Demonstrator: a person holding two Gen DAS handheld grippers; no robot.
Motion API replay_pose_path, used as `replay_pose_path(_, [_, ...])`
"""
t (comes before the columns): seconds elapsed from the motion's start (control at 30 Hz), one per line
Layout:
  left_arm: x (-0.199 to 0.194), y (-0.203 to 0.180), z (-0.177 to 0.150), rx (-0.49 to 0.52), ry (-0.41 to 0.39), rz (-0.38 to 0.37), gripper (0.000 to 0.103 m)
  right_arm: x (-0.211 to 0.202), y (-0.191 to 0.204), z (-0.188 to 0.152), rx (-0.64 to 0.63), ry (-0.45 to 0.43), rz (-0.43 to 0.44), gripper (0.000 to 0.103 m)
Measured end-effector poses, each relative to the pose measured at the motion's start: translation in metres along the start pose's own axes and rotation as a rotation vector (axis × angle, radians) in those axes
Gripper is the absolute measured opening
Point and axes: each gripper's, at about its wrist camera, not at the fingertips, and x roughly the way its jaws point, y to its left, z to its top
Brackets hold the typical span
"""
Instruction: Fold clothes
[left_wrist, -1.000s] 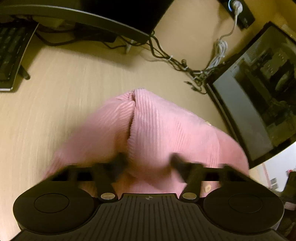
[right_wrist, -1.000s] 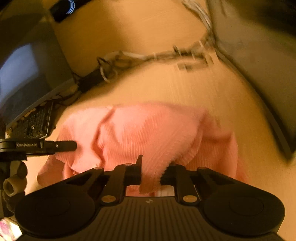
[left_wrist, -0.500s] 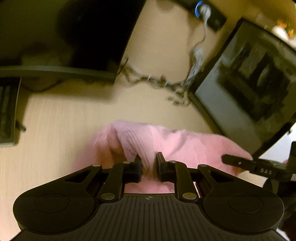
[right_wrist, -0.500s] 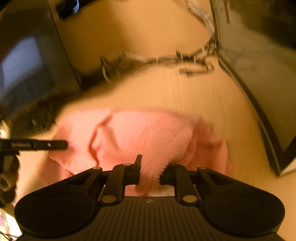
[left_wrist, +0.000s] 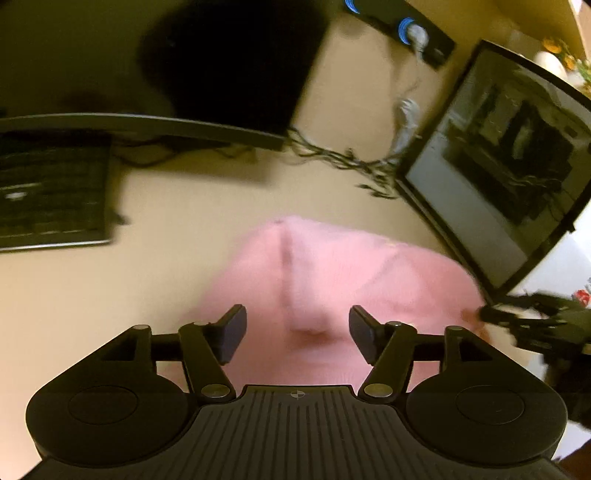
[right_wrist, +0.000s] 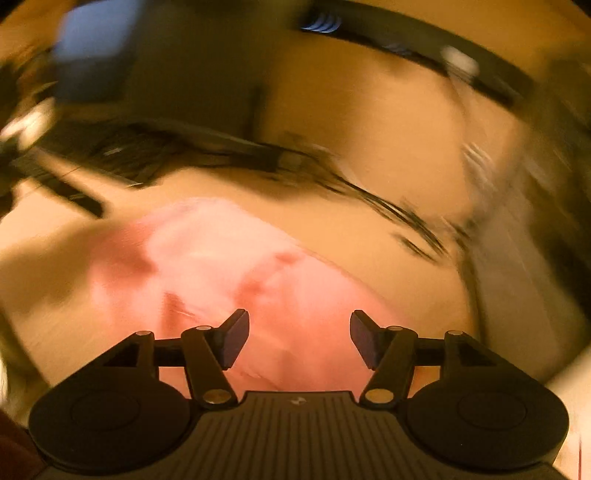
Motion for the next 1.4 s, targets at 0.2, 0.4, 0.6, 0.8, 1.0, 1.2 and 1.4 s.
replay_pose_path(0.2, [0.009,0.018,-0.003,0.03,0.054,0.002,0.078,0.053,0.061,0.025,-0.262,0.021,0.059,0.061])
replay_pose_path(0.4, [0.03,0.022,-0.005,0.067,0.081,-0.031,0.083,0.094,0.067,0.038,-0.229,0.076,0.046,0.062])
replay_pose_path(0.6, [0.047,0.021,0.001,0.101,0.084,-0.057,0.085,0.078,0.002,0.063,0.217,0.03,0.127,0.007])
replay_pose_path(0.8, [0.064,0.021,0.009,0.176,0.127,-0.053,0.092,0.056,-0.055,0.073,0.484,-0.023,0.142,0.006])
replay_pose_path(1.0, [0.079,0.014,0.013,0.232,0.169,-0.063,0.039,0.056,-0.071,0.066,0.519,-0.024,0.12,0.006])
replay_pose_path(1.2, [0.055,-0.033,0.004,0.534,0.151,0.054,0.007,0.058,-0.075,0.064,0.537,-0.035,0.148,0.006])
replay_pose_path(1.4, [0.06,-0.089,-0.035,0.804,0.27,-0.067,0.008,0.06,-0.065,0.068,0.485,-0.027,0.219,0.006])
